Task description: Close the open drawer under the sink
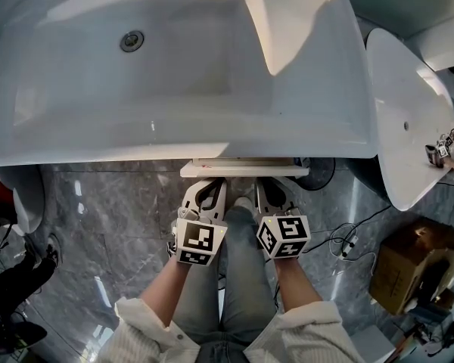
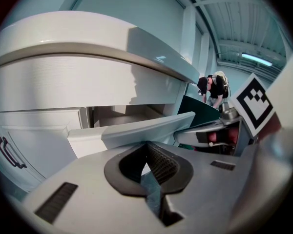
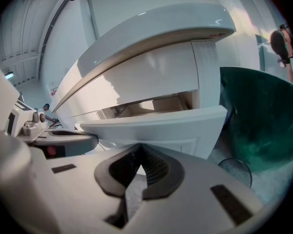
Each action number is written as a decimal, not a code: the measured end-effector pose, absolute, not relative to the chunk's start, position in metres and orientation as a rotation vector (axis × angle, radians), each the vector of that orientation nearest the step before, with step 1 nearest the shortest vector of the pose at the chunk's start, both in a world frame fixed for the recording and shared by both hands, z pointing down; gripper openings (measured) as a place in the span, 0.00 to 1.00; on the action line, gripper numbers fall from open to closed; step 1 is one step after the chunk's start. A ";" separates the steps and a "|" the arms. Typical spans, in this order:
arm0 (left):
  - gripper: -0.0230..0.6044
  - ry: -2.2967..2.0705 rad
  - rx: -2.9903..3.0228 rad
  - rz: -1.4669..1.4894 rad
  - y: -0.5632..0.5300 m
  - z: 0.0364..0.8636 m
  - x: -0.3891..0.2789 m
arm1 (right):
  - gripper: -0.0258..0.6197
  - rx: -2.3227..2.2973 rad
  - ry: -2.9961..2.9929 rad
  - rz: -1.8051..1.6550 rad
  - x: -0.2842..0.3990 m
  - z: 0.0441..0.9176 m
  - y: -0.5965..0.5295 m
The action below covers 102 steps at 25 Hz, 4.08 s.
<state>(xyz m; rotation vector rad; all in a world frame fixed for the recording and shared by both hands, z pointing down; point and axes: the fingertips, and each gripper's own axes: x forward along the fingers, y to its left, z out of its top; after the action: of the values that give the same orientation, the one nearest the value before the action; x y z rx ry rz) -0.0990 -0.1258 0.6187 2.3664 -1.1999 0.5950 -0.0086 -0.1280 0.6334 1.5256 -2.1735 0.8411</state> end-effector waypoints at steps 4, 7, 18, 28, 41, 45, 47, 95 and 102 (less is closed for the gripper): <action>0.06 -1.199 2.384 0.604 -0.137 0.618 -0.099 | 0.05 1.530 -2.174 0.833 -0.009 0.632 -0.140; 0.06 -1.199 2.387 0.601 -0.143 0.618 -0.098 | 0.05 1.520 -2.177 0.814 -0.008 0.633 -0.146; 0.06 -1.237 2.401 0.594 -0.175 0.616 -0.099 | 0.05 1.460 -2.233 0.709 -0.007 0.622 -0.178; 0.06 -1.241 2.446 0.609 -0.188 0.617 -0.097 | 0.05 1.515 -2.247 0.672 -0.006 0.622 -0.191; 0.06 -1.280 2.443 0.579 -0.194 0.606 -0.094 | 0.05 1.529 -2.254 0.664 -0.005 0.617 -0.197; 0.06 -1.275 2.459 0.559 -0.189 0.594 -0.090 | 0.06 1.505 -2.269 0.655 -0.008 0.610 -0.191; 0.06 -1.271 2.471 0.555 -0.185 0.588 -0.088 | 0.05 1.495 -2.274 0.655 -0.011 0.605 -0.186; 0.06 -1.309 2.675 0.044 -0.094 0.197 -0.003 | 0.05 1.208 -2.850 0.347 0.019 0.187 -0.106; 0.06 -1.272 2.714 0.037 -0.089 0.183 0.006 | 0.05 1.183 -2.837 0.367 0.019 0.189 -0.097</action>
<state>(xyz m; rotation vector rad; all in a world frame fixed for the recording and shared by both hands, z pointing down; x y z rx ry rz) 0.0065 -0.0888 0.1835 2.7139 -1.2724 0.0366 0.0195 -0.0975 0.1893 1.1830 -2.8375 0.3667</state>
